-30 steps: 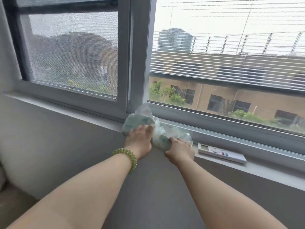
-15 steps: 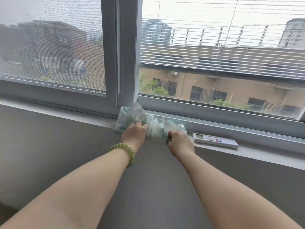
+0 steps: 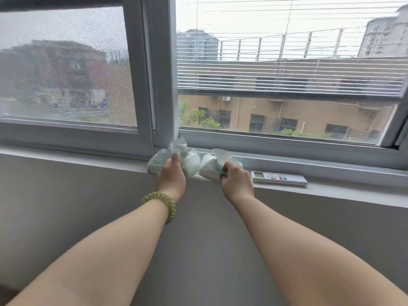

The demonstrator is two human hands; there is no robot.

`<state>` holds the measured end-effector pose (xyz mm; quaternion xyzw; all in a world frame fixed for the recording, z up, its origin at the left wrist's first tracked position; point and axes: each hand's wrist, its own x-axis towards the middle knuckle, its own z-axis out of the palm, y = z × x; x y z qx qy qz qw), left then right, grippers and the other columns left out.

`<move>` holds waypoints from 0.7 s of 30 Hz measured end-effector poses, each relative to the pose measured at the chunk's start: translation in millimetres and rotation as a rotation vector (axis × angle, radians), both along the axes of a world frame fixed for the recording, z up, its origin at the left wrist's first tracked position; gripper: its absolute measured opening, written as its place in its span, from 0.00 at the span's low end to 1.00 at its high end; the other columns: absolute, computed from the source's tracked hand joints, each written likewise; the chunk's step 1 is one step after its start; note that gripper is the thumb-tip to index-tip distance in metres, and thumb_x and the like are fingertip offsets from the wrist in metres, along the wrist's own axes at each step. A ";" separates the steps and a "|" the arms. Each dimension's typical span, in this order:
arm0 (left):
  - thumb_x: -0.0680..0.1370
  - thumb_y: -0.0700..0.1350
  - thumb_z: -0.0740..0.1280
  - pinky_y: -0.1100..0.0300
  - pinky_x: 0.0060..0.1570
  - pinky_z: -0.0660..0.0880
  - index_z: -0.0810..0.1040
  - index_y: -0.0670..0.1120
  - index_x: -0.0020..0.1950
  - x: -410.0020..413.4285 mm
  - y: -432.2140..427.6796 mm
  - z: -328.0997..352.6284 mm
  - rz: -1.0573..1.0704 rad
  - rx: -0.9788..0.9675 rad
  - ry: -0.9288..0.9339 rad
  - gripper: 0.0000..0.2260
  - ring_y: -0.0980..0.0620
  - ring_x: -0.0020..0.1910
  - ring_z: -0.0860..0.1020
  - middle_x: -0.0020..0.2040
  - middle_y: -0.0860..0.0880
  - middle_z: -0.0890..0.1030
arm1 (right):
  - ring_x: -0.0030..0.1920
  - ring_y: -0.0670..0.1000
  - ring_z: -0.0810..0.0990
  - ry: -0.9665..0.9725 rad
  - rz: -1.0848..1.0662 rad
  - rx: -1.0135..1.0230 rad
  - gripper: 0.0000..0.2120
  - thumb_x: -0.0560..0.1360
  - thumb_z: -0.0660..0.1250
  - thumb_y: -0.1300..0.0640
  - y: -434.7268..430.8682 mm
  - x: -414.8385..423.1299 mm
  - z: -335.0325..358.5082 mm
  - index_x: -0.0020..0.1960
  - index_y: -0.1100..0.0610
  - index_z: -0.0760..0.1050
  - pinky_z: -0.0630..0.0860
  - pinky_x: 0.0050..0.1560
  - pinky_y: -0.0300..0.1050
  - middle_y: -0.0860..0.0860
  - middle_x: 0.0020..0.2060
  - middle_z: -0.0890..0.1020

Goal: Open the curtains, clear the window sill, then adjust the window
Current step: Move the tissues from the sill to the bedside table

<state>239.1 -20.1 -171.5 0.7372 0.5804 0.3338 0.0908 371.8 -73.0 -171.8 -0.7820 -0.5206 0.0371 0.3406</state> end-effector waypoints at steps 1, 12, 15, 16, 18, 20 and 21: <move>0.80 0.38 0.51 0.48 0.51 0.70 0.67 0.40 0.61 -0.3 -4.1 3.3 0.001 -0.001 -0.053 0.12 0.38 0.54 0.74 0.59 0.38 0.73 | 0.61 0.62 0.73 0.015 -0.006 0.015 0.11 0.77 0.57 0.62 -3.3 0.0 1.7 0.56 0.58 0.74 0.72 0.56 0.51 0.59 0.57 0.79; 0.81 0.41 0.55 0.49 0.50 0.71 0.70 0.38 0.58 21.6 -41.3 42.3 -0.149 0.157 -0.144 0.10 0.41 0.51 0.74 0.59 0.37 0.70 | 0.60 0.61 0.71 -0.033 -0.070 0.274 0.10 0.76 0.63 0.62 -53.9 17.0 27.8 0.56 0.63 0.74 0.70 0.57 0.50 0.59 0.58 0.77; 0.81 0.41 0.55 0.49 0.49 0.72 0.70 0.38 0.56 46.6 -56.3 51.1 -0.238 0.194 -0.101 0.09 0.41 0.48 0.75 0.57 0.38 0.71 | 0.62 0.60 0.69 -0.079 -0.151 0.276 0.11 0.76 0.61 0.62 -76.3 36.9 36.4 0.57 0.61 0.74 0.69 0.59 0.50 0.58 0.60 0.77; 0.81 0.41 0.55 0.49 0.49 0.72 0.71 0.38 0.57 56.5 -61.7 53.9 -0.263 0.201 -0.090 0.09 0.40 0.49 0.75 0.57 0.37 0.72 | 0.62 0.60 0.69 -0.092 -0.172 0.267 0.11 0.76 0.61 0.62 -83.5 45.7 38.7 0.58 0.61 0.74 0.69 0.59 0.50 0.57 0.60 0.77; 0.81 0.41 0.56 0.50 0.51 0.73 0.71 0.37 0.58 81.6 -74.7 59.0 -0.324 0.205 -0.078 0.10 0.40 0.52 0.75 0.57 0.37 0.72 | 0.63 0.60 0.68 -0.108 -0.227 0.263 0.11 0.76 0.61 0.62 -101.9 66.6 42.6 0.58 0.61 0.75 0.69 0.61 0.51 0.57 0.61 0.76; 0.81 0.41 0.56 0.51 0.51 0.73 0.71 0.37 0.57 106.6 -89.2 61.9 -0.381 0.216 -0.072 0.10 0.40 0.53 0.75 0.56 0.37 0.73 | 0.64 0.60 0.68 -0.117 -0.285 0.262 0.11 0.76 0.62 0.61 -119.3 87.0 44.3 0.57 0.60 0.75 0.69 0.62 0.51 0.56 0.61 0.76; 0.81 0.41 0.56 0.51 0.51 0.72 0.72 0.37 0.57 120.4 -97.5 63.1 -0.407 0.223 -0.068 0.10 0.40 0.53 0.75 0.56 0.37 0.73 | 0.65 0.60 0.67 -0.123 -0.315 0.259 0.11 0.76 0.62 0.61 -129.2 98.2 44.3 0.57 0.59 0.75 0.68 0.62 0.51 0.56 0.61 0.76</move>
